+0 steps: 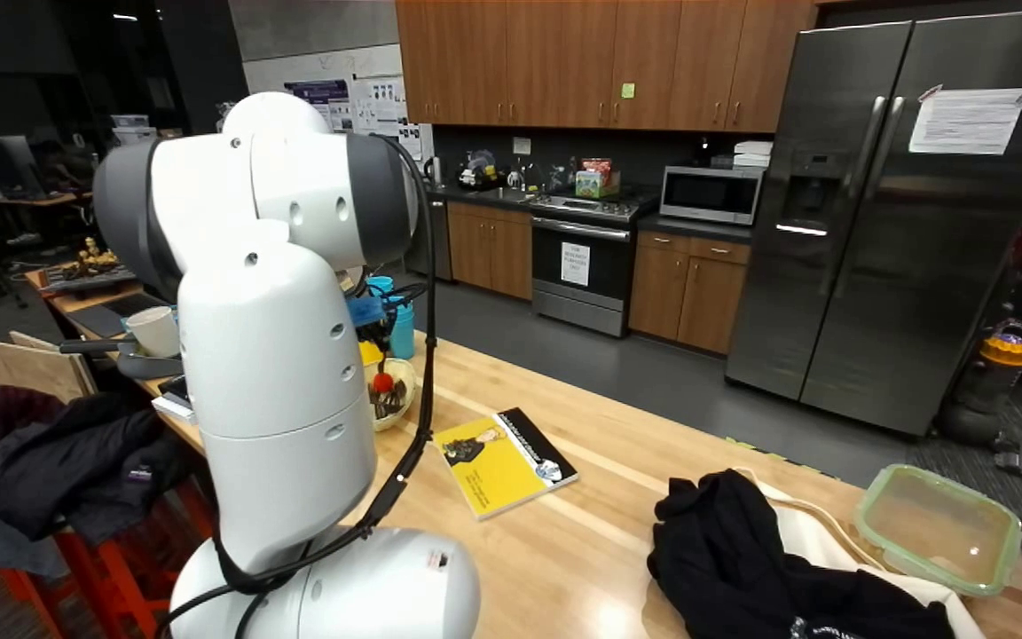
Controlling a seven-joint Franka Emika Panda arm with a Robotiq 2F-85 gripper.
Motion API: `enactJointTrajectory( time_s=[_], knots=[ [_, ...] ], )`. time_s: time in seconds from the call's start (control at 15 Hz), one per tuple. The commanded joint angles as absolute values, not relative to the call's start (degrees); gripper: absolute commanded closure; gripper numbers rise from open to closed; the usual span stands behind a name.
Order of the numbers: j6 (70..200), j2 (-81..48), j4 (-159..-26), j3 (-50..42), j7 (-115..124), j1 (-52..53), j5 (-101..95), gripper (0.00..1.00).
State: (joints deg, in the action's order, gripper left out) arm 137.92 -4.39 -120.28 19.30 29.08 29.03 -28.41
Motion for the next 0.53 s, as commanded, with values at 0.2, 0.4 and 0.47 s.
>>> enactJointTrajectory(
  time_s=[0.2,0.4,0.47],
  knots=[
    [125.42,0.51,-124.18,19.8,47.77,26.13,-38.21,0.99],
    [117.54,0.1,-123.91,20.37,55.23,25.66,-41.02,0.99],
    [114.54,0.22,-123.99,20.58,57.38,25.68,-41.4,0.99]
  ],
)
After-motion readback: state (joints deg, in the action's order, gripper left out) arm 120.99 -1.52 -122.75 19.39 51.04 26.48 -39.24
